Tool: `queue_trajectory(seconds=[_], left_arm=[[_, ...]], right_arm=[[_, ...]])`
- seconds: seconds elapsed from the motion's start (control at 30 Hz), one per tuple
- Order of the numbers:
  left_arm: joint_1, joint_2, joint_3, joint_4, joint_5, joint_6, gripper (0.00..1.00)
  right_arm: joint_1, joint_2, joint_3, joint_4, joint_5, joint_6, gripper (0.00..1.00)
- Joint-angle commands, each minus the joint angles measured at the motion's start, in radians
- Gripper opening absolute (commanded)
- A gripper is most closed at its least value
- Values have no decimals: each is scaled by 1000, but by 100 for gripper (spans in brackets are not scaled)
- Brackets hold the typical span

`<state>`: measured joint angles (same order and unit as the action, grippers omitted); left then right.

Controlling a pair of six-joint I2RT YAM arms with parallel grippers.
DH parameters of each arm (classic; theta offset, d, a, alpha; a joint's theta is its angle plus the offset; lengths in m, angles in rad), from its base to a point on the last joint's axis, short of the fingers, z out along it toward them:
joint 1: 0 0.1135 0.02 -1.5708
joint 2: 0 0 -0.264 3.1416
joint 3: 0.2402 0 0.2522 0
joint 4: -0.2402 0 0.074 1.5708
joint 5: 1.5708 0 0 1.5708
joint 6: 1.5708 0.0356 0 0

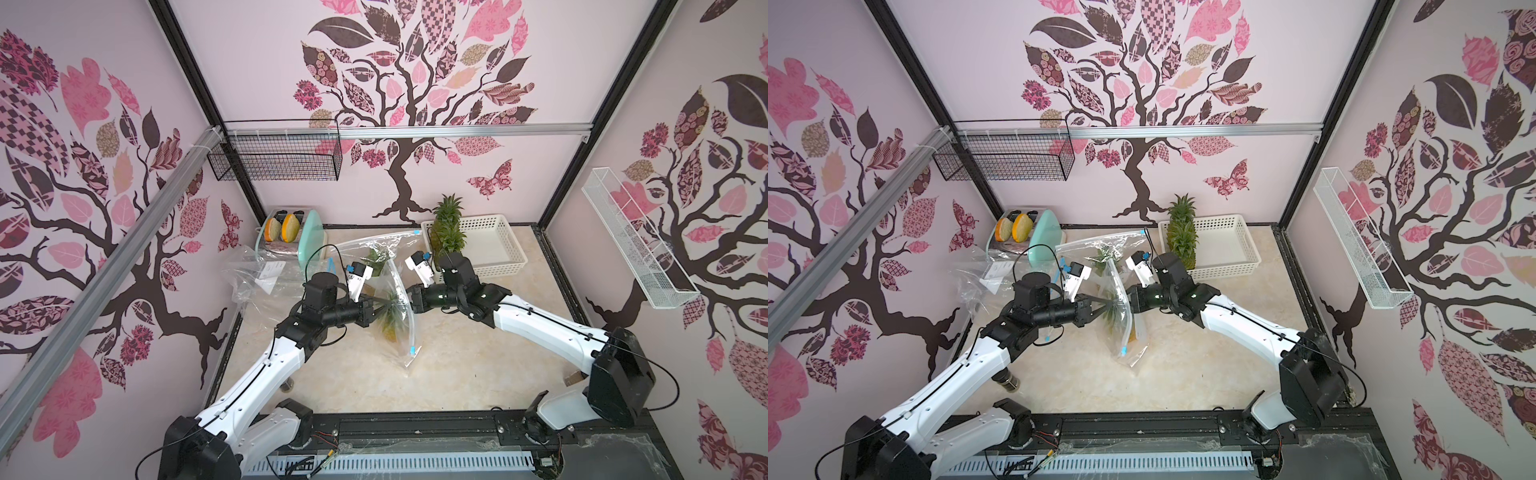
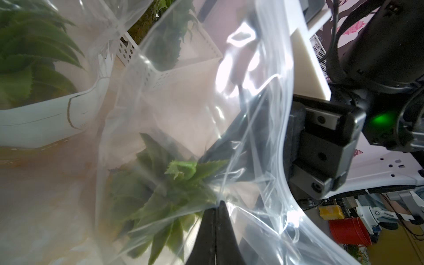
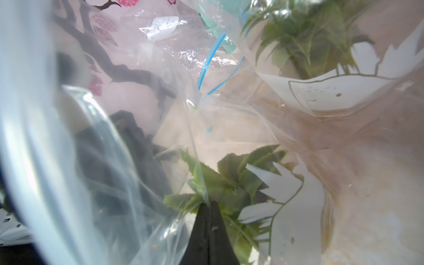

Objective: Open the zip-top bag and take out the pineapple
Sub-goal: Adjust the zipper food storage bag at the center of the board, then open the zipper of the food storage bag at the center of the board.

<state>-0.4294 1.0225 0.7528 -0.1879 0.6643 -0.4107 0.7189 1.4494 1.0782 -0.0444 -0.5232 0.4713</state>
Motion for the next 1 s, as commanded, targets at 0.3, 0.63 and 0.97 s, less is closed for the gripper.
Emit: queue_trajectory(seconds=[0.3,0.63,0.97], left_arm=[[-3,-84,36,-128,-70,72,0],[-3,-86,36,-132,-24,108,31],[-3,28,25,4,55,151,69]], right_arm=[[-57,-128,-65,-59,48,-52,0],[-93,-156,-71,-133,-87,-151,41],[-93,-118,-60,-112,-153,-186,64]])
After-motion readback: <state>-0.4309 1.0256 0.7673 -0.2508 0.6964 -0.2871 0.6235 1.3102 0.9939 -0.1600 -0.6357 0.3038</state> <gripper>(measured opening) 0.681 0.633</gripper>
